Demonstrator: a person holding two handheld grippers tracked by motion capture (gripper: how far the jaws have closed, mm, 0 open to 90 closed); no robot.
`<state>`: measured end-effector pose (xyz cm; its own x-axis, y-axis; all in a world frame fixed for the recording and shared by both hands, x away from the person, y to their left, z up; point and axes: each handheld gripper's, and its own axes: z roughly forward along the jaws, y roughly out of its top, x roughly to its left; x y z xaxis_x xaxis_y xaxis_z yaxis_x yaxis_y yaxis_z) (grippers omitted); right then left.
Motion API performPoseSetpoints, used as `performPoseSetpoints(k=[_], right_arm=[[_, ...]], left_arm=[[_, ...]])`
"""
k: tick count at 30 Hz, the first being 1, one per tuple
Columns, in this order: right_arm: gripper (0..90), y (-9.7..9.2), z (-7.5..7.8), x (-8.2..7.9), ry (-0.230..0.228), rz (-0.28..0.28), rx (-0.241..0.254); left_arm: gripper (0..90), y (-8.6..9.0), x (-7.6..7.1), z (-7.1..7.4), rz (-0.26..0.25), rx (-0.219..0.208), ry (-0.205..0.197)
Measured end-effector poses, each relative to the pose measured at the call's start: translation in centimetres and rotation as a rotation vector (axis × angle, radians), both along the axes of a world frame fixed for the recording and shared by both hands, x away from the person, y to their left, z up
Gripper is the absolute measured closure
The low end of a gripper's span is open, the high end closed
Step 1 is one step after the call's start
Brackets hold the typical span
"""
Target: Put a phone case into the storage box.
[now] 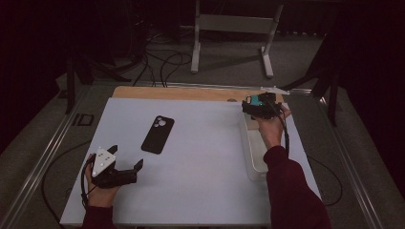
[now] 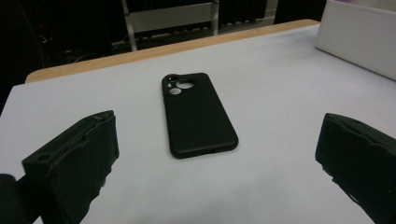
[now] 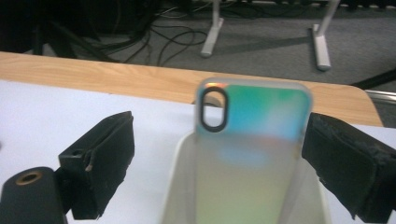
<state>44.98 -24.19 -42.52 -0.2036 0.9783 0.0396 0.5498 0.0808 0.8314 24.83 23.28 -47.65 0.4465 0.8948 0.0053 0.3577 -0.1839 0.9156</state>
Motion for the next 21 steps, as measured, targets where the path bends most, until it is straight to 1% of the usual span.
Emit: performPoseSetpoints(k=[4,8,10,11,13,17,21], right_arm=[[9.1,0.4,0.6,-0.8,-0.003,0.048,0.001],[9.0,1.0,1.0,-1.8,-0.011,0.111,-0.025],[9.0,1.0,1.0,-2.1,-0.015,0.120,-0.031],[9.0,1.1,1.1,-2.6,-0.020,0.139,-0.042],[9.0,1.1,1.1,-3.2,-0.033,0.156,-0.059],[9.0,0.9,1.1,-4.6,-0.047,0.190,-0.048],[9.1,0.5,1.0,-6.3,-0.072,0.218,-0.039]], left_arm=[[0.0,0.0,0.1,0.0,0.002,0.002,0.008],[0.0,-0.1,0.2,-0.1,0.002,0.005,0.015],[0.0,0.0,0.3,-0.1,0.005,0.005,0.018],[0.0,0.0,0.3,-0.2,0.006,0.005,0.021],[0.0,-0.1,0.4,-0.2,0.005,0.006,0.023],[0.0,-0.1,0.5,-0.2,0.006,0.008,0.029],[0.0,-0.1,0.5,-0.3,0.008,0.013,0.038]])
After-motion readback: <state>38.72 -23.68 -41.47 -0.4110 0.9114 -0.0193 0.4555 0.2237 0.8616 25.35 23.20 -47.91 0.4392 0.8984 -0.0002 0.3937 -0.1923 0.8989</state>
